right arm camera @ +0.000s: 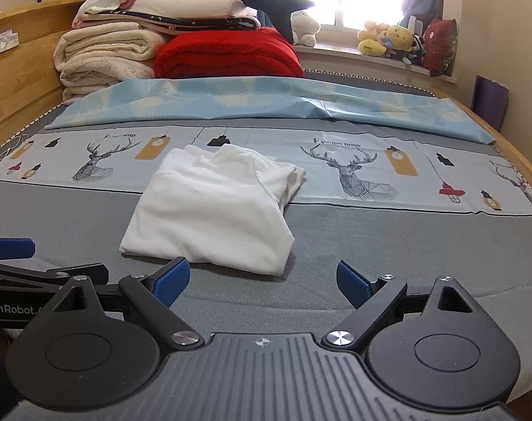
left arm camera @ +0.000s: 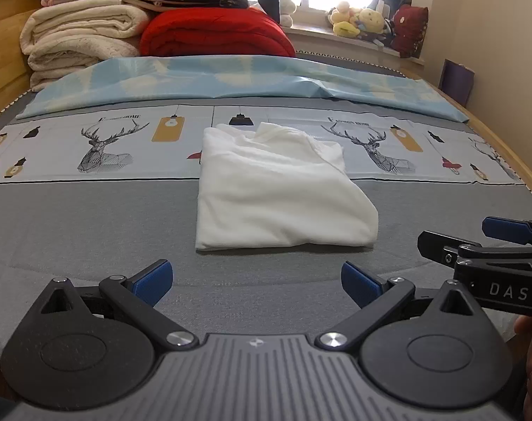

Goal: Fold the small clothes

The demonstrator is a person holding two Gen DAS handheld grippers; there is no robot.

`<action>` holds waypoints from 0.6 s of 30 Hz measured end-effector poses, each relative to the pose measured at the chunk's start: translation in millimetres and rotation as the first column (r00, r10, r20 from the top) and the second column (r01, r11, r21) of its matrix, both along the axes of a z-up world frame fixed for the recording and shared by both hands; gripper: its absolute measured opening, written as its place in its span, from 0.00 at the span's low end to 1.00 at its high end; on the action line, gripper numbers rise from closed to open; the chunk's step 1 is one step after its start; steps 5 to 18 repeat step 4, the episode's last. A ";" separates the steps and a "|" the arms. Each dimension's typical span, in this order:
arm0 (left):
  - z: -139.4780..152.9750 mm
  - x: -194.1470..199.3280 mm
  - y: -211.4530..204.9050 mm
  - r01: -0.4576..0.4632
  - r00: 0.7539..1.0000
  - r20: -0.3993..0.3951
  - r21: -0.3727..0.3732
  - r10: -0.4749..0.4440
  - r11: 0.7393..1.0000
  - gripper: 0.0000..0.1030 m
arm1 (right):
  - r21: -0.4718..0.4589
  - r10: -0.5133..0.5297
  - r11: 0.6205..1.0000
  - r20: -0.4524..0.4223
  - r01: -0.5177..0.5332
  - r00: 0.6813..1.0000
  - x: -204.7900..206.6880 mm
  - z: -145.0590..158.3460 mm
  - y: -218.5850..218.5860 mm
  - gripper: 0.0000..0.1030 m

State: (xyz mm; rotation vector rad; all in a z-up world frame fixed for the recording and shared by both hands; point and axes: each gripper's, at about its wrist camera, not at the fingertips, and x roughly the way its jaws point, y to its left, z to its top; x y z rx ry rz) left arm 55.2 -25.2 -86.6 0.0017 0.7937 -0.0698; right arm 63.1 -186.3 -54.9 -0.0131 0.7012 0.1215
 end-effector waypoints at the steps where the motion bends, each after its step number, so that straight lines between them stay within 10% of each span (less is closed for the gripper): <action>1: -0.1 0.3 0.1 -0.001 1.000 0.000 0.000 0.001 1.000 0.99 | 0.000 0.000 1.000 0.000 0.000 1.000 0.0 0.0 0.0 0.88; 18: -0.3 0.7 0.7 -0.004 1.000 -0.001 -0.004 0.004 1.000 0.99 | 0.000 0.000 1.000 0.000 0.000 1.000 0.1 0.1 0.1 0.88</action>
